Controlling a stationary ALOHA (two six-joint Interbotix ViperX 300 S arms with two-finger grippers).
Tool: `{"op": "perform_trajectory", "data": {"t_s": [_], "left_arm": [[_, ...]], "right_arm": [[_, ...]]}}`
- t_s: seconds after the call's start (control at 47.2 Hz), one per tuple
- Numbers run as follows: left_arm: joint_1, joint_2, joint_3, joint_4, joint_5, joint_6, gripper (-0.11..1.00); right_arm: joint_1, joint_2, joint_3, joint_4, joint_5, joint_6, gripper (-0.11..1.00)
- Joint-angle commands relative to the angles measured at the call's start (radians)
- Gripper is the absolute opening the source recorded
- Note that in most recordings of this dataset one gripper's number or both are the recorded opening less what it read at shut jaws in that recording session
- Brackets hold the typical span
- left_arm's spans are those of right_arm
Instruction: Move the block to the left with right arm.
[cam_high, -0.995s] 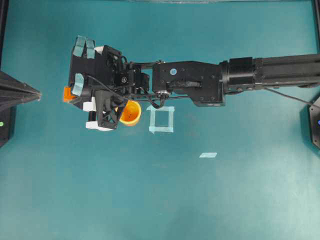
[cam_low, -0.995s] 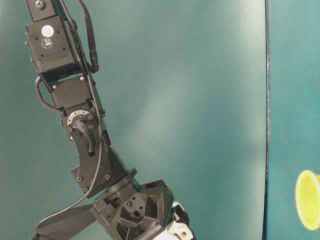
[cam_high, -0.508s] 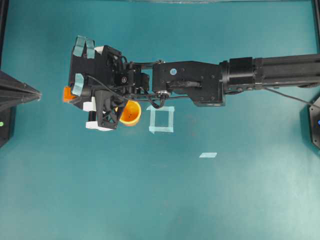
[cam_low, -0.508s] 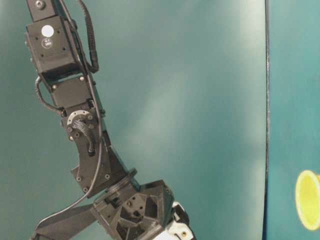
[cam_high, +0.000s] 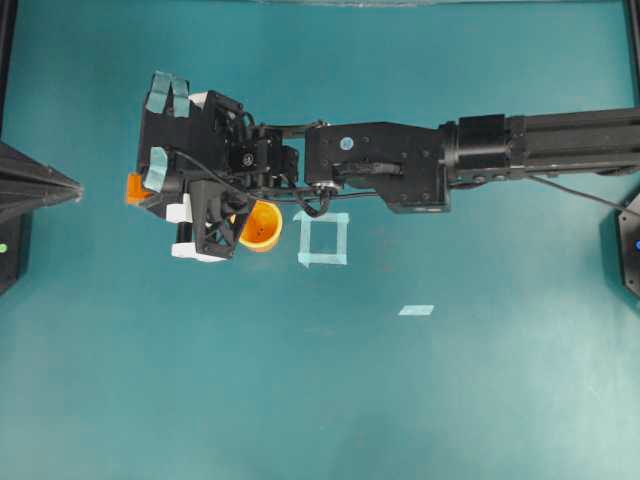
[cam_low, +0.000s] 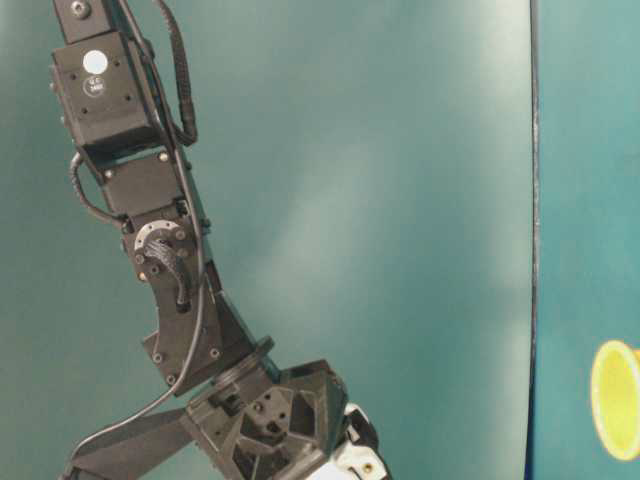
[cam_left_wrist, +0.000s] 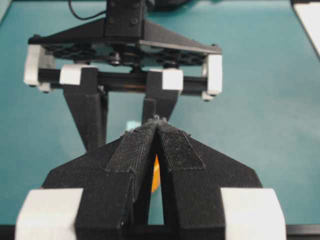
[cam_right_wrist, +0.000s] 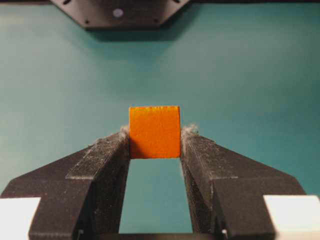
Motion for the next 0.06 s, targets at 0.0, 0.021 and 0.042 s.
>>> {"op": "perform_trajectory", "data": {"t_s": [0.0, 0.021, 0.042], "left_arm": [[0.000, 0.006, -0.037, 0.003, -0.005, 0.000, 0.00], [0.000, 0.005, -0.037, 0.003, -0.005, 0.000, 0.00], [0.000, 0.005, -0.037, 0.003, -0.005, 0.002, 0.00]], "right_arm": [[0.002, -0.020, -0.028, -0.002, -0.009, -0.002, 0.38], [0.002, -0.020, -0.028, -0.002, -0.011, -0.002, 0.39], [0.002, -0.020, -0.028, -0.002, -0.009, -0.002, 0.39]]}}
